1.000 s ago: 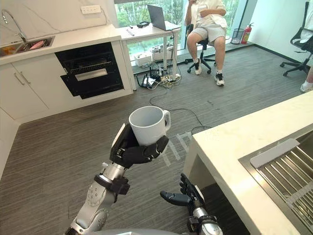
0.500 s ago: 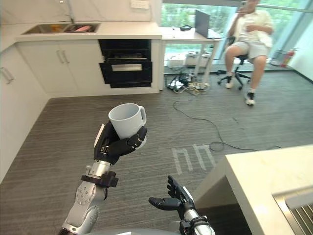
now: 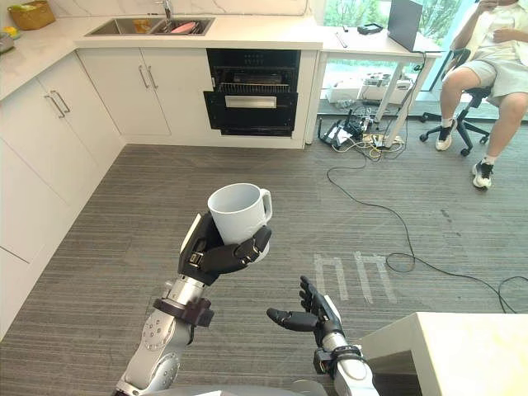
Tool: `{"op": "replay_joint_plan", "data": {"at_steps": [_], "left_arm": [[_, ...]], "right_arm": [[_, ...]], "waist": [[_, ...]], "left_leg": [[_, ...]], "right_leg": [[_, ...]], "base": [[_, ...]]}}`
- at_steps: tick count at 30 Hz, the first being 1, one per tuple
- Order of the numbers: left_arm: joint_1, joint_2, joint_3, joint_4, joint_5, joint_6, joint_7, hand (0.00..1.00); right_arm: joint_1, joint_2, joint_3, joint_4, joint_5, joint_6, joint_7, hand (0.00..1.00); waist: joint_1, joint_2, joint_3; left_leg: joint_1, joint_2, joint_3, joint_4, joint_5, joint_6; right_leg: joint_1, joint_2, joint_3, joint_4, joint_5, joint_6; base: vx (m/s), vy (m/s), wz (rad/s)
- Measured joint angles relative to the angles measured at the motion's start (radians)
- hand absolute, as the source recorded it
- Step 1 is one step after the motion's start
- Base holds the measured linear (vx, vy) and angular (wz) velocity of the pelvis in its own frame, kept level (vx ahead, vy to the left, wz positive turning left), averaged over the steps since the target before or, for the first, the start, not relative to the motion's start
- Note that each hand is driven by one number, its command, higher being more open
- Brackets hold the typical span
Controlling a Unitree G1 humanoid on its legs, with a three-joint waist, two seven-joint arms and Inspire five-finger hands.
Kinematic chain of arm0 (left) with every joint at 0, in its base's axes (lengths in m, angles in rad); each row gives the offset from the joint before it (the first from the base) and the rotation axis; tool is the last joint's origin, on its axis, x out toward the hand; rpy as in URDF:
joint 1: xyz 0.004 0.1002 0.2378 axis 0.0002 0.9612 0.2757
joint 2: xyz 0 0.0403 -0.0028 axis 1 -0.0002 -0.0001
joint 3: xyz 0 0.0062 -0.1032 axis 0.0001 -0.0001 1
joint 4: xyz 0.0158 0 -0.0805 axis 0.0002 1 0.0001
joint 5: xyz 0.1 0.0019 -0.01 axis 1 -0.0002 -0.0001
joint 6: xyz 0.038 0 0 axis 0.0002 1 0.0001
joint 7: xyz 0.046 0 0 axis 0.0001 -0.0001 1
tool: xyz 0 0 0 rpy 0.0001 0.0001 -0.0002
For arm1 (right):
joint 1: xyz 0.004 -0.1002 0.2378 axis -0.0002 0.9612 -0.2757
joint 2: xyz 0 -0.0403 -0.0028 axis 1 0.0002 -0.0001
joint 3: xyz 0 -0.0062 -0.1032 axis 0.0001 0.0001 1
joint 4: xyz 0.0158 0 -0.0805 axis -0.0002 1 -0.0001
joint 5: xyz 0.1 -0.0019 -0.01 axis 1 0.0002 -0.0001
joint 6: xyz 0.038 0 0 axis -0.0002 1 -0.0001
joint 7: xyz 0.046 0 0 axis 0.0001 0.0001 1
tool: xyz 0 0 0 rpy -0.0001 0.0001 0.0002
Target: Walk over to the sink, pick up the cup, carry it to the dishwasher, place the cup inside the dishwasher, then close the dishwasher door
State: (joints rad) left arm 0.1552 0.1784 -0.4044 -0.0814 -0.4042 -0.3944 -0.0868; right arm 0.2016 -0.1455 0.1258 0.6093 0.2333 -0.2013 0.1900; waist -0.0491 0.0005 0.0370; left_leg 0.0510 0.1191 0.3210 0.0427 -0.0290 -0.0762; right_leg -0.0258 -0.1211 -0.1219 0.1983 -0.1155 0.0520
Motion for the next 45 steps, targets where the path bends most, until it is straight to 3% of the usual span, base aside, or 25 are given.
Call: {"op": "replay_joint_plan", "data": {"at_steps": [9,10,15,18,29,32,34,37,38,40,43,45], "left_arm": [[0.001,0.010,-0.014,0.000,0.003,0.001,0.049,0.00],[0.024,0.056,0.010,0.013,0.013,0.001,0.086,0.00],[0.032,0.052,0.024,0.014,0.014,0.001,0.085,0.00],[0.033,0.033,0.055,0.044,0.013,0.001,0.084,0.00],[0.138,-0.009,0.207,0.099,0.011,0.059,0.089,0.00],[0.155,-0.010,0.210,0.099,0.010,0.060,0.087,0.00],[0.184,-0.026,0.233,0.083,0.008,0.061,0.080,0.00],[0.196,-0.041,0.244,0.061,-0.009,0.061,0.058,0.00],[0.192,-0.047,0.239,0.053,-0.009,0.061,0.045,0.00],[0.201,-0.059,0.243,0.045,-0.014,0.061,0.034,0.00],[0.209,-0.062,0.255,0.044,-0.033,0.060,0.036,0.00],[0.220,-0.063,0.255,0.043,-0.034,0.059,0.036,0.00]], "right_arm": [[0.002,-0.003,0.008,0.034,-0.031,0.002,-0.015,1.00],[-0.078,0.015,0.060,0.091,-0.060,0.005,0.026,1.00],[-0.077,0.016,0.059,0.090,-0.060,0.004,0.028,1.00],[-0.057,0.015,0.040,0.089,-0.060,0.004,0.010,1.00],[0.036,0.024,-0.106,-0.035,-0.079,0.022,-0.039,1.00],[0.036,0.035,-0.121,-0.074,-0.083,0.021,-0.041,1.00],[0.034,0.038,-0.119,-0.090,-0.101,0.018,-0.040,1.00],[0.045,0.044,-0.139,-0.132,-0.104,0.017,-0.050,1.00],[0.042,0.038,-0.149,-0.137,-0.107,0.016,-0.057,1.00],[0.033,0.016,-0.162,-0.137,-0.109,0.016,-0.070,1.00],[-0.002,0.026,-0.157,-0.145,-0.109,0.012,-0.073,1.00],[-0.017,0.031,-0.157,-0.147,-0.109,0.012,-0.073,1.00]], "waist": [[0.001,0.004,-0.006],[0.002,0.019,0.003],[-0.002,0.018,0.004],[-0.021,0.019,0.004],[-0.014,0.021,0.004],[0.010,0.021,0.005],[0.017,0.023,0.003],[0.015,0.013,0.005],[0.014,0.024,0.008],[0.056,0.026,0.017],[0.063,0.013,0.027],[0.065,0.013,0.030]], "left_leg": [[0.056,-0.015,-0.013,-0.120,0.071,0.013],[0.039,-0.019,-0.066,-0.137,0.105,0.029],[0.043,-0.016,-0.057,-0.136,0.103,0.026],[0.034,-0.018,-0.064,-0.136,0.102,0.025],[0.005,-0.027,-0.142,-0.135,0.112,0.024],[-0.007,-0.033,-0.192,-0.137,0.124,0.026],[-0.019,-0.037,-0.219,-0.137,0.123,0.027],[-0.061,-0.014,-0.044,-0.118,0.101,0.040],[-0.089,0.001,0.009,-0.076,0.104,0.044],[-0.108,-0.008,0.016,-0.024,0.105,0.048],[-0.111,-0.055,0.000,-0.005,0.068,0.075],[-0.119,-0.069,0.000,0.026,0.038,0.086]], "right_leg": [[0.042,0.006,-0.019,-0.048,0.029,0.016],[0.105,0.015,-0.075,-0.180,0.101,0.017],[0.103,0.025,-0.058,-0.203,0.114,0.015],[0.122,0.029,-0.076,-0.253,0.139,0.014],[0.152,0.031,-0.161,-0.269,0.128,0.016],[0.161,0.023,-0.216,-0.241,0.103,0.017],[0.161,0.012,-0.249,-0.217,0.085,0.018],[0.164,-0.019,-0.356,-0.219,0.086,0.034],[0.163,-0.028,-0.384,-0.206,0.082,0.041],[0.160,-0.061,-0.398,-0.154,0.067,0.056],[0.150,-0.124,-0.396,-0.085,0.029,0.086],[0.146,-0.153,-0.389,-0.047,0.020,0.083]], "base": [[-0.07,-0.007,0.06],[0.00,0.000,0.00],[0.00,0.000,-0.09],[-0.01,-0.014,0.02],[0.02,-0.015,0.23],[-0.04,-0.008,0.52],[-0.08,-0.001,0.58],[-0.02,0.028,1.06],[0.03,0.086,0.88],[0.02,0.135,0.51],[0.03,0.176,0.25],[0.01,0.170,0.08]]}}
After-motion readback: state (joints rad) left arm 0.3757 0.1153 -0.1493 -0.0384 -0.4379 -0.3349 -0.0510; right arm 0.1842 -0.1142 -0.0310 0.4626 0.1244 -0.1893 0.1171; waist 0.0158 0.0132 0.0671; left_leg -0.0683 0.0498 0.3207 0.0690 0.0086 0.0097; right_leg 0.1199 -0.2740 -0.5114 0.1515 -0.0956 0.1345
